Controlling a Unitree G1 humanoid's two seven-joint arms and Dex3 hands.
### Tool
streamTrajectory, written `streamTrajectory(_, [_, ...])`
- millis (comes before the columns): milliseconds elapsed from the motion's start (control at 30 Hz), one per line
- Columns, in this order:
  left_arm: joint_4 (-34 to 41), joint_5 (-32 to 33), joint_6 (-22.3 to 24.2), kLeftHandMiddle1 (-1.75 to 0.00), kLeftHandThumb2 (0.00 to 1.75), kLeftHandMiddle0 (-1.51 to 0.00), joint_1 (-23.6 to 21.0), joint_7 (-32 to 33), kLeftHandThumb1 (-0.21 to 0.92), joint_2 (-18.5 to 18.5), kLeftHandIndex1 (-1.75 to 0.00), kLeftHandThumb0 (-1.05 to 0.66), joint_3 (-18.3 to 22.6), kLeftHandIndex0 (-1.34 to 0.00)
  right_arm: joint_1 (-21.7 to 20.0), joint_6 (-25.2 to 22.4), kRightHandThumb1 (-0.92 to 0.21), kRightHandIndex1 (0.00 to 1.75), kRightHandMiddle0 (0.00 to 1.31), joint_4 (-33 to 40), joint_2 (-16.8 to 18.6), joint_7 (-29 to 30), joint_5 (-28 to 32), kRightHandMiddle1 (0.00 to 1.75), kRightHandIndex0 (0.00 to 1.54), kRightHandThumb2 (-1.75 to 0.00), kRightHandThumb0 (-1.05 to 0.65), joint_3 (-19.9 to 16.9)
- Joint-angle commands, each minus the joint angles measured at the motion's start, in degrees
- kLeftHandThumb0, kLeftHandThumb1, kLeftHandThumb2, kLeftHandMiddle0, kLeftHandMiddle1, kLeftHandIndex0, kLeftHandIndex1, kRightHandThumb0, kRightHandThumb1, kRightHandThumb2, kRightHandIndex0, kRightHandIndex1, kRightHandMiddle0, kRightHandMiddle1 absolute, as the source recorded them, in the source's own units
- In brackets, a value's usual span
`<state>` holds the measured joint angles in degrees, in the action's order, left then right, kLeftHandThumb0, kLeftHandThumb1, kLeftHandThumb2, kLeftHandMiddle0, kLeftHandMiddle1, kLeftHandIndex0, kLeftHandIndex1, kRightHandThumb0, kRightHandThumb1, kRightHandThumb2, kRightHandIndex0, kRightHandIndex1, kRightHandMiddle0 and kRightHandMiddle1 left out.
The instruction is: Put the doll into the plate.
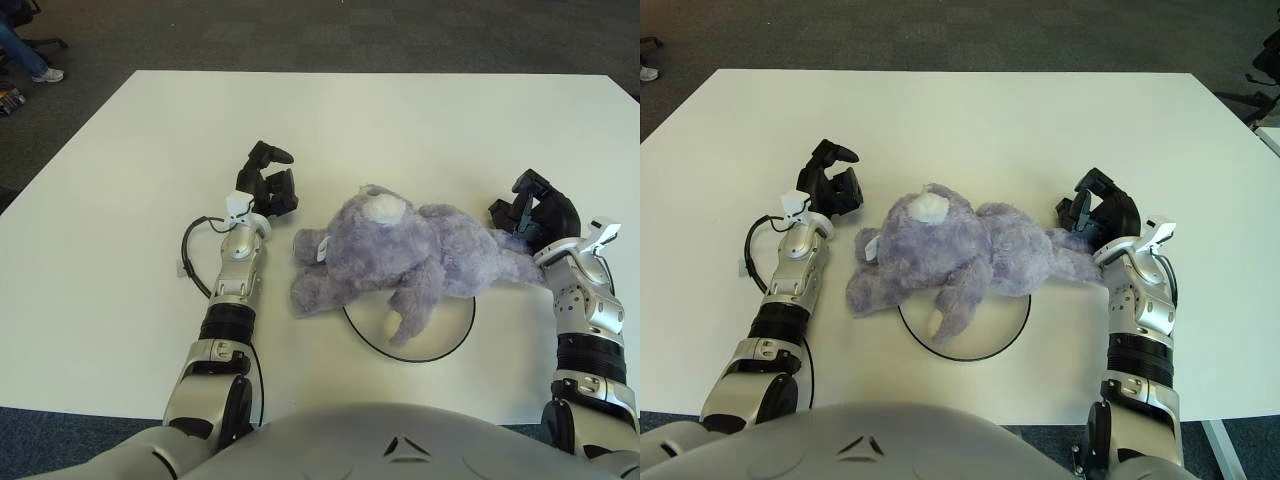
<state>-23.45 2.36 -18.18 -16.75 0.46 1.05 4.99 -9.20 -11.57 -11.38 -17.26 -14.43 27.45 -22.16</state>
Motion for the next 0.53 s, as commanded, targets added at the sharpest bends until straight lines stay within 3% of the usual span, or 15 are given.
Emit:
streamTrajectory(0, [-1.76,0.62,0.22,-1.75,1.15,-1.14,3.49,-0.43,0.45,0.03,-1.75,-0.44,0.31,-0.5,1.57,-1.35,-0.21,1.75,0.71,-2.04,1.02,0.5,-0.65,1.75,1.35,-1.45,-0.53,0.07])
streamTrajectory(500, [-1.73,0.85,0.46,-1.75,1.16,-1.14,3.43,-0.34,0.44,0.05,-1.75,-0.44,0.27,-0.51,1.37,-0.81,-0.21,1.75,0.71,-2.69,0.94,0.33,-0.49,1.75,1.35,-1.45,-0.53,-0.14])
